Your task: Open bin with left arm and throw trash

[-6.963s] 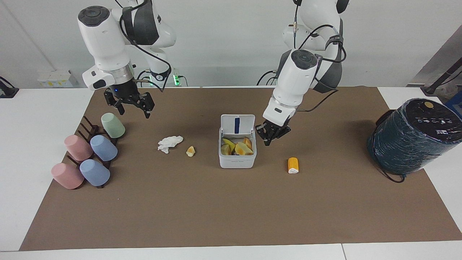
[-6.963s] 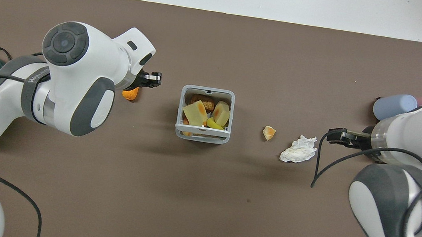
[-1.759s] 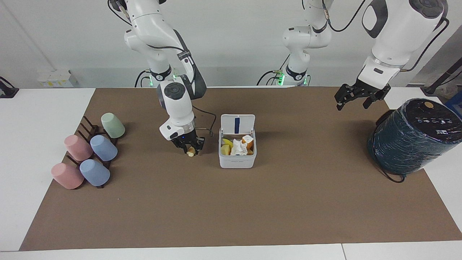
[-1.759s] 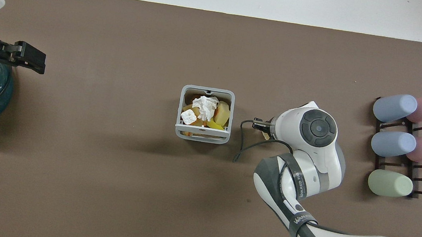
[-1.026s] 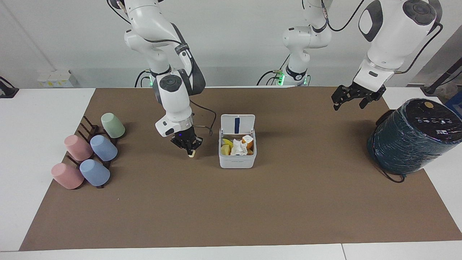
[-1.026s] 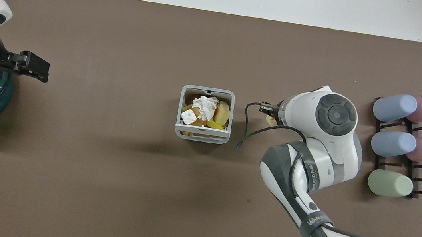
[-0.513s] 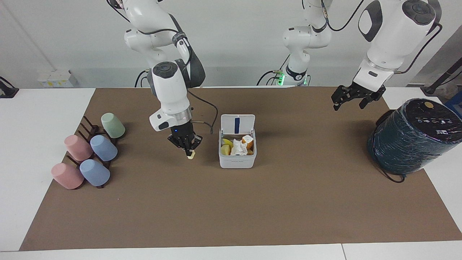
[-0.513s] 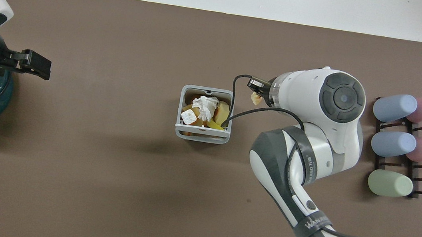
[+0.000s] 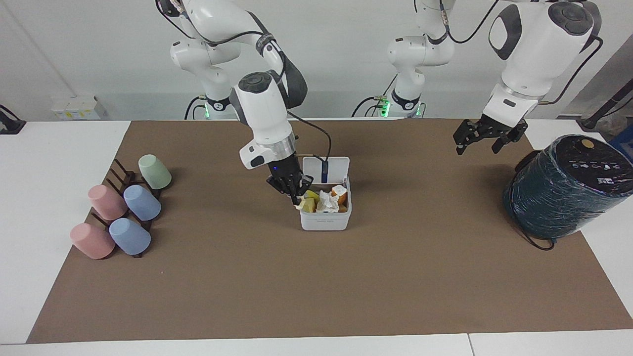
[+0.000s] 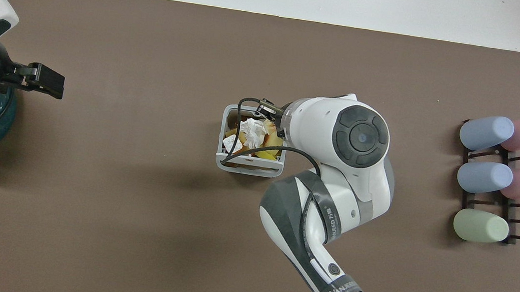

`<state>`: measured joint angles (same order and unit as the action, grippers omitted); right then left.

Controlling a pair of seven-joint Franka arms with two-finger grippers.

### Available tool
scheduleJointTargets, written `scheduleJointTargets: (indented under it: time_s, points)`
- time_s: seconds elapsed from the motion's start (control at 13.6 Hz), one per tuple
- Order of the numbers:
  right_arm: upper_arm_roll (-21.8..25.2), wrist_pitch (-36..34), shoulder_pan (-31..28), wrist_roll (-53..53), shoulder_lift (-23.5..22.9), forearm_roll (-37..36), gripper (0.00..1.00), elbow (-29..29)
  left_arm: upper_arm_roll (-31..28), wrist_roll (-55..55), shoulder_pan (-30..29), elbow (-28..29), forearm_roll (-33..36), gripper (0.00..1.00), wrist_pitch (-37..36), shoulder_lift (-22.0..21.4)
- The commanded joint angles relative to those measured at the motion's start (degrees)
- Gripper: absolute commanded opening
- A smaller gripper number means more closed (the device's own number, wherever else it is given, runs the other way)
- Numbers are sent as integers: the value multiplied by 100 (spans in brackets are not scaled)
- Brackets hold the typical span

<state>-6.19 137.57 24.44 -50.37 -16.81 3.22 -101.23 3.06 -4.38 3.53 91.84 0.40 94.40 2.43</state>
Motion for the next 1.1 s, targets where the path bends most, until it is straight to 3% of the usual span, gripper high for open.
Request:
scheduleJointTargets:
  time_s: [0.0, 0.29, 0.66, 1.03]
  points:
    - [-13, -28, 61, -96, -94, 22, 99, 42, -16, 95, 8, 334, -49, 100, 184, -251]
    - [-5, -142, 44, -87, -77, -31, 100, 60, -34, 104, 8, 343, -49, 100, 211, -252]
    - [31, -616, -412, 298, 257, -321, 100, 33, -25, 43, 16, 326, -49, 100, 97, -260]
    - [31, -1441, -1343, 1510, 1012, -489, 100, -99, -25, 34, 8, 326, -49, 100, 114, -252]
